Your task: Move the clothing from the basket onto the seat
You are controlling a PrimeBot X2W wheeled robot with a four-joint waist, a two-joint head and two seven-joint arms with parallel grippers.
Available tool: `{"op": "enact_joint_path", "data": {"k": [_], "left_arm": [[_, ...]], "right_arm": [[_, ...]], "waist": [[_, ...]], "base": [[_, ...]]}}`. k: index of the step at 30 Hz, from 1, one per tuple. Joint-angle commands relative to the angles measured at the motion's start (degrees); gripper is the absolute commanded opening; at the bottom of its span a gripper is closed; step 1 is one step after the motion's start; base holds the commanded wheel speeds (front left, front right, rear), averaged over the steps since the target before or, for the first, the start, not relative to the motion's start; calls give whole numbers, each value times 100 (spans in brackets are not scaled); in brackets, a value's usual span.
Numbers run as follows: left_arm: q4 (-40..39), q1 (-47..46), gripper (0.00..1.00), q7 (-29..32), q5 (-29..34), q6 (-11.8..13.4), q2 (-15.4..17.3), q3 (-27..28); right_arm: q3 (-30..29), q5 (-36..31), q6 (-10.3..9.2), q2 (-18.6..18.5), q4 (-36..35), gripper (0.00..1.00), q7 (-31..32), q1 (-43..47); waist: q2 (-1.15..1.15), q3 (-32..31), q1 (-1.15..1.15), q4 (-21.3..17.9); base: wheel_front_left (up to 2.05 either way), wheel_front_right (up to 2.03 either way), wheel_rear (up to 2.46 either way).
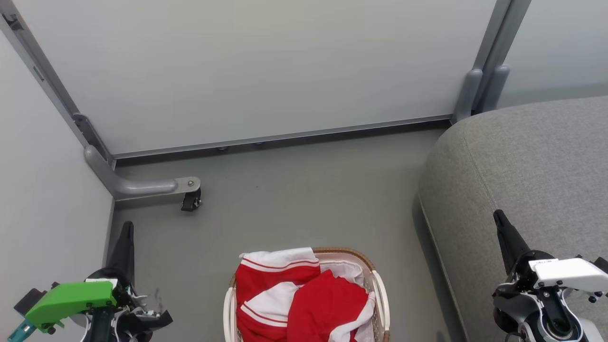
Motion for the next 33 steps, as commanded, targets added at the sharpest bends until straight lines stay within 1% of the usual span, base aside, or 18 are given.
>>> {"op": "enact_joint_path", "data": {"k": [1, 15, 16, 20, 33], "left_arm": [[-9, -59, 0, 14, 26, -21, 14, 2], [-9, -60, 0, 14, 26, -21, 14, 2], [0, 0, 100, 0, 0, 0, 0, 0], [177, 125, 100, -16, 4, 2, -37, -32], [70, 203, 100, -388, 266, -1, -28, -354]], "right_arm": [[-11, 19, 0, -35, -16, 0, 8, 63], [-11, 19, 0, -35, -16, 0, 8, 63], [0, 0, 0, 0, 0, 100, 0, 0], [23, -7, -1, 62, 178, 100, -13, 77], [136, -316, -1, 45, 155, 100, -385, 156]], "waist": [[0, 0, 0, 0], [0, 0, 0, 0], [0, 0, 0, 0], [0, 1, 0, 0], [0, 5, 0, -1]], "base": [[0, 0, 0], [0, 0, 0], [0, 0, 0], [0, 0, 0], [0, 0, 0]]}}
